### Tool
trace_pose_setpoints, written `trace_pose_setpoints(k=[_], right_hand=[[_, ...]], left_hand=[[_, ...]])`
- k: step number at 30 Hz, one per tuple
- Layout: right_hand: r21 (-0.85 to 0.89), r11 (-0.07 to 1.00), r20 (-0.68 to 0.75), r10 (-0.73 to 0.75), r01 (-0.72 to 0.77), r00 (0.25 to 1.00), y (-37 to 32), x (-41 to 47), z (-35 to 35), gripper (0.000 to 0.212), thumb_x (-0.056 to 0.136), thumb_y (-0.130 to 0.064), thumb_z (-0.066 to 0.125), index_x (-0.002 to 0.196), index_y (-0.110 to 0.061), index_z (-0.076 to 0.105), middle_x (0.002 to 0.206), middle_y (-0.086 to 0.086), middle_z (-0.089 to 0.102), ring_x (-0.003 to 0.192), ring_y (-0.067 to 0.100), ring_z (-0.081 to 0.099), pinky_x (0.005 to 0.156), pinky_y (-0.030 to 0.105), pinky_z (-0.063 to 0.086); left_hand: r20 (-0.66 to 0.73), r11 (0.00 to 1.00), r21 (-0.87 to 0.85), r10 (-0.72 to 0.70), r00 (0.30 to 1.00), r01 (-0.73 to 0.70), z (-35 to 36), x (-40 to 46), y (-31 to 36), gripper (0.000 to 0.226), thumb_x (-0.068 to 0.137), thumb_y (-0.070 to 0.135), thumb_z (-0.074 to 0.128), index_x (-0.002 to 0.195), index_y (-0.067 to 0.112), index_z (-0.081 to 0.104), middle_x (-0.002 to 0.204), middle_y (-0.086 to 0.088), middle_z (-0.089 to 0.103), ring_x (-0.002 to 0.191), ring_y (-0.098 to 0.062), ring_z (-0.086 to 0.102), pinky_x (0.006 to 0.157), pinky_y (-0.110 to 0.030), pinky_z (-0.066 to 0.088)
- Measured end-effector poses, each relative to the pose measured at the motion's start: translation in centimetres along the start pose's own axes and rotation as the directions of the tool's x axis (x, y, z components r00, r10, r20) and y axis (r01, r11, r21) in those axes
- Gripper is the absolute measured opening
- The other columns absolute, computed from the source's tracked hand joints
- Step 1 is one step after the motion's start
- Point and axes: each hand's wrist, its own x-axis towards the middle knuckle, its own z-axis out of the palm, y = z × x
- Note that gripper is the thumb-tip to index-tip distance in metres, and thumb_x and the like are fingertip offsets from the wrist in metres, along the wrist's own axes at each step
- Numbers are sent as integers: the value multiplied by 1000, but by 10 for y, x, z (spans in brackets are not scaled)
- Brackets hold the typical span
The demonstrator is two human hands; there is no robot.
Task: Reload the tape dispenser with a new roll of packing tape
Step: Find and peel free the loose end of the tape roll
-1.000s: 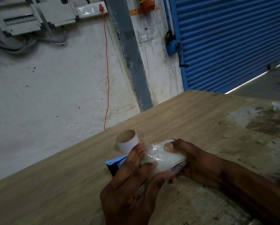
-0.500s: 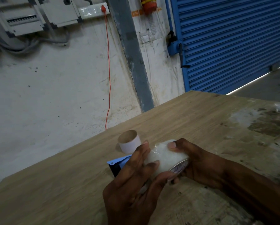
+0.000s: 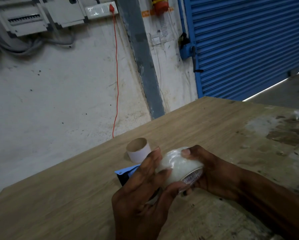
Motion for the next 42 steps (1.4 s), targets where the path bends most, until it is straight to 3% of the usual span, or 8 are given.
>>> trace_pose_setpoints(k=[4,8,12,19,24,33,38,42], right_hand=[[26,1000,12,3,-3,1000,0,1,-1,59,76,-50,72,119,-10,74,112,22,71,84,27,69,68,41,48],[28,1000,4,-12,12,1000,0,0,1,60,73,-52,77,115,-10,76,108,21,71,82,26,66,68,42,45],[33,999,2,-18,18,1000,0,-1,1,72,57,-57,88,112,-11,78,112,22,71,89,31,63,74,44,42],[17,1000,42,-11,10,999,-2,-3,1,75,62,-58,85,119,-9,75,118,26,68,106,40,58,92,57,38],[4,1000,53,-7,7,999,-3,-2,3,70,67,-61,81,118,-13,75,111,21,71,89,27,68,66,37,53],[-10,1000,57,7,-7,998,-1,-2,0,68,68,-60,80,117,-13,76,112,21,72,87,24,70,65,34,55],[-18,1000,41,-3,3,999,0,-2,2,70,63,-61,83,114,-14,77,107,20,73,85,25,70,66,37,52],[-26,1000,20,-10,10,1000,0,-1,3,70,61,-61,84,113,-14,78,105,20,72,82,26,69,65,38,53]], left_hand=[[6,1000,11,0,1000,0,6,-2,-1,32,81,34,82,102,9,81,128,-5,72,116,-9,70,96,-25,57],[22,997,-38,-68,997,69,4,3,4,35,82,43,80,115,32,77,122,2,76,101,-3,74,87,-23,59],[27,968,-162,-191,981,192,4,4,6,22,79,49,80,76,27,79,121,18,75,101,-2,74,84,-19,58],[68,984,-147,-89,994,98,-2,7,-3,23,91,24,69,109,14,79,129,2,72,121,-7,68,102,-22,52],[76,997,-64,-47,996,52,-2,6,-3,25,89,21,70,112,16,79,133,2,70,122,-4,66,103,-18,50],[89,998,30,55,995,-58,-9,8,-6,16,86,27,74,98,20,82,131,-4,69,121,-1,64,95,-12,51],[94,995,-73,-63,994,70,-6,13,-7,13,87,27,74,93,18,81,127,5,69,121,-8,66,87,-24,59],[85,993,-81,-82,993,89,-4,18,-3,10,89,26,69,92,35,72,115,9,63,116,-8,65,91,-16,50]])
